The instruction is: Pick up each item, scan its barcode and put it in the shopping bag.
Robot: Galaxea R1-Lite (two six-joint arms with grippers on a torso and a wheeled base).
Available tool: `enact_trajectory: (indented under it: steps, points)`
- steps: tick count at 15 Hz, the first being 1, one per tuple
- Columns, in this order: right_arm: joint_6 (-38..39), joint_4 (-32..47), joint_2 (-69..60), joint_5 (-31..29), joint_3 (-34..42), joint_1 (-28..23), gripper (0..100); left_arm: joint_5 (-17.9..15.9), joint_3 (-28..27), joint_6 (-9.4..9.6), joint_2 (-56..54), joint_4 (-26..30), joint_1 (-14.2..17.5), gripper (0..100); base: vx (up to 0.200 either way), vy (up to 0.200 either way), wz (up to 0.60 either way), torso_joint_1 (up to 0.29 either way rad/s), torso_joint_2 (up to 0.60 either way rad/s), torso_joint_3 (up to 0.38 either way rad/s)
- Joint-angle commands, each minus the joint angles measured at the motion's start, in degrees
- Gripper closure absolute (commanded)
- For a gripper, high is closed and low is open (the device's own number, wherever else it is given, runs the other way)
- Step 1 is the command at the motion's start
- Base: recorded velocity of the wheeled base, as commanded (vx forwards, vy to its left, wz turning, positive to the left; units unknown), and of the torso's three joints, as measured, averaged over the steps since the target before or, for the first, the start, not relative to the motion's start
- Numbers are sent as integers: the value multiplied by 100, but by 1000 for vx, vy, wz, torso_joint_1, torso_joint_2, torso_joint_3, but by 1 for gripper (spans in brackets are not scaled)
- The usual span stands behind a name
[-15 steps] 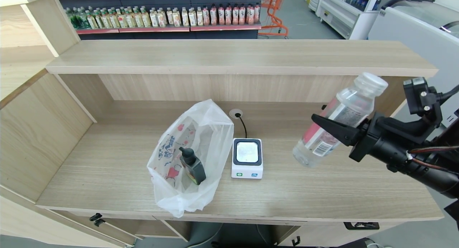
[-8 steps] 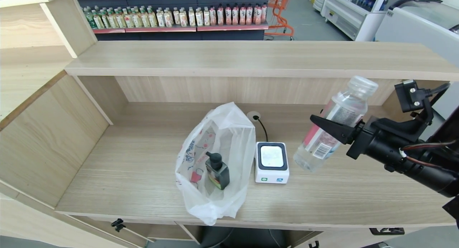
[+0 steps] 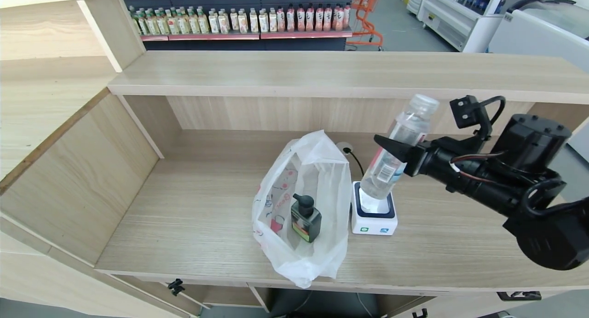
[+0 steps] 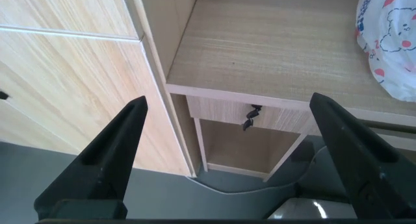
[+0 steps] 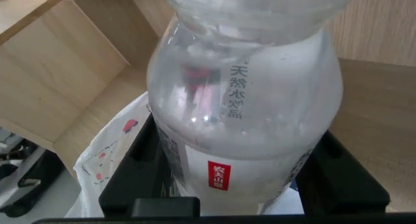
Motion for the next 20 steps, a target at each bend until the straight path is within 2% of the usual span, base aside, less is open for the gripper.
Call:
enact_trajectory:
  steps: [1,4,8,12,17,20]
  points:
    - [-1,16,478,-173,-278,86,100,3,0,-2,0,0,-4,0,0,0,0,0,0,0]
    - [-18,-10,821,-190,-489,280,100,3,0,-2,0,0,5,0,0,0,0,0,0,0]
    - [-36,-28,1383,-199,-1333,543,100,3,0,-2,0,0,-4,0,0,0,0,0,0,0]
    - [-757,-54,1981,-155,-1535,693,100,3,0,-2,0,0,-4,0,0,0,0,0,0,0]
    - [-1170,-326,2649,-155,-2036,1018,100,3,0,-2,0,0,-4,0,0,0,0,0,0,0]
    - [-1363,-353,2895,-155,-2194,1018,100,3,0,-2,0,0,-4,0,0,0,0,0,0,0]
